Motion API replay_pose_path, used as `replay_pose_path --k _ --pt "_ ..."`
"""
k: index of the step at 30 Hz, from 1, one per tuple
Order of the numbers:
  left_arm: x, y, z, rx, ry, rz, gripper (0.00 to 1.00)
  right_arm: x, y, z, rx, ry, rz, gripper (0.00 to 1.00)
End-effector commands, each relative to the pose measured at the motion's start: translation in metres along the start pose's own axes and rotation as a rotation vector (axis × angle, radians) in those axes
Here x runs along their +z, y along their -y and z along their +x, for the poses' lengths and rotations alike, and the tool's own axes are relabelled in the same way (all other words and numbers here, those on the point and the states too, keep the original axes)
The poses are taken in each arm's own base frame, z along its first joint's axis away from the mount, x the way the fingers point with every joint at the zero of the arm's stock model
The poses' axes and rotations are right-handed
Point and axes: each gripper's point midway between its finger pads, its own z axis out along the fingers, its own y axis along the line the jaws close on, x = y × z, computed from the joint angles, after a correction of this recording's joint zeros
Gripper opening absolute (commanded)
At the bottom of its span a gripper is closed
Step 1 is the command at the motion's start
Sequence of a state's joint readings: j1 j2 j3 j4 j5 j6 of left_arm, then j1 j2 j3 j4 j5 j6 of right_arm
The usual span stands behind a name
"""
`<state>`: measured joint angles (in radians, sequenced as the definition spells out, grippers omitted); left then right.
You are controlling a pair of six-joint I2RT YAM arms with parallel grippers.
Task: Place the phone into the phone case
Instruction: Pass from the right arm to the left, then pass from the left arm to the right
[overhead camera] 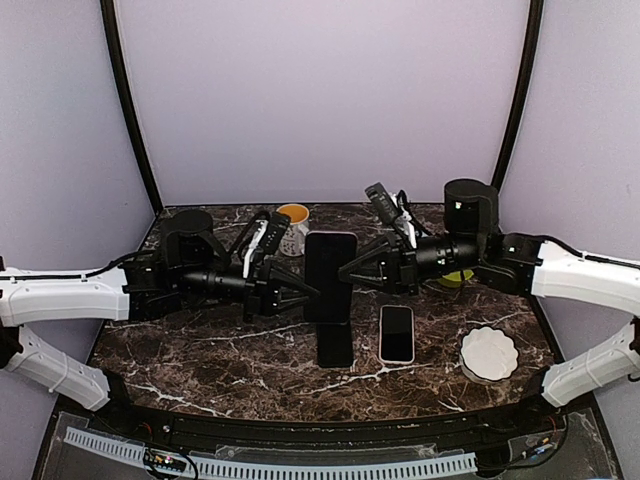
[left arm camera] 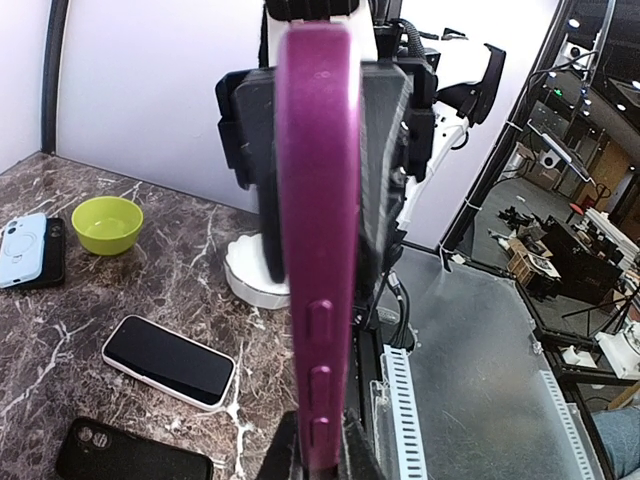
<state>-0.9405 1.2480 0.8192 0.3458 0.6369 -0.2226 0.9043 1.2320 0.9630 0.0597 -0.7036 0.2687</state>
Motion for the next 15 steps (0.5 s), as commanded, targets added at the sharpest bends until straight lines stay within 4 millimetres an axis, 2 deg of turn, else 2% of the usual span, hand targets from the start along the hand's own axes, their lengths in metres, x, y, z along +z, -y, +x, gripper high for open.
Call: replay_pose_path --k 1,2,3,4,5,6,7,8,9,11,15 --pt "0.001 0.012 -0.022 0.038 0.076 0.056 0.00 0.004 -0.010 -0.021 -0.028 0.092 -0.050 0.13" --pt "0.002 0.010 -0.019 0.031 0.069 0.057 0.00 0.004 -0.011 -0.021 -0.030 0.093 -0.054 0.05" --pt "0.003 0.010 -0.017 0.023 0.062 0.057 0.00 0.004 -0.010 -0.020 -0.032 0.093 -0.050 0.00" --pt "0.004 0.007 -0.012 0.014 0.053 0.051 0.00 0.003 -0.009 -0.019 -0.033 0.091 -0.043 0.00" --pt "0.005 0.005 -0.009 0.004 0.044 0.042 0.05 0.003 -0.007 -0.015 -0.030 0.085 -0.030 0.00" --pt "0.005 -0.001 -0.004 -0.008 0.036 0.012 0.15 0.003 -0.002 -0.010 -0.028 0.075 -0.007 0.00" --pt "0.005 -0.007 0.003 -0.024 0.016 -0.014 0.42 0.003 0.003 -0.003 -0.031 0.060 0.013 0.00" --pt "0.004 -0.018 0.008 -0.034 0.010 -0.077 0.55 0.002 0.010 0.008 -0.021 0.042 0.038 0.00" --pt "0.002 -0.026 0.018 -0.050 -0.025 -0.124 0.73 0.001 0.017 0.017 0.000 0.028 0.055 0.00" --pt "-0.003 -0.048 0.036 -0.070 -0.079 -0.248 0.87 0.001 0.030 0.032 0.055 0.007 0.067 0.00" --pt "-0.014 -0.079 0.068 -0.099 -0.172 -0.423 0.96 0.009 0.049 0.054 0.096 -0.041 0.088 0.00"
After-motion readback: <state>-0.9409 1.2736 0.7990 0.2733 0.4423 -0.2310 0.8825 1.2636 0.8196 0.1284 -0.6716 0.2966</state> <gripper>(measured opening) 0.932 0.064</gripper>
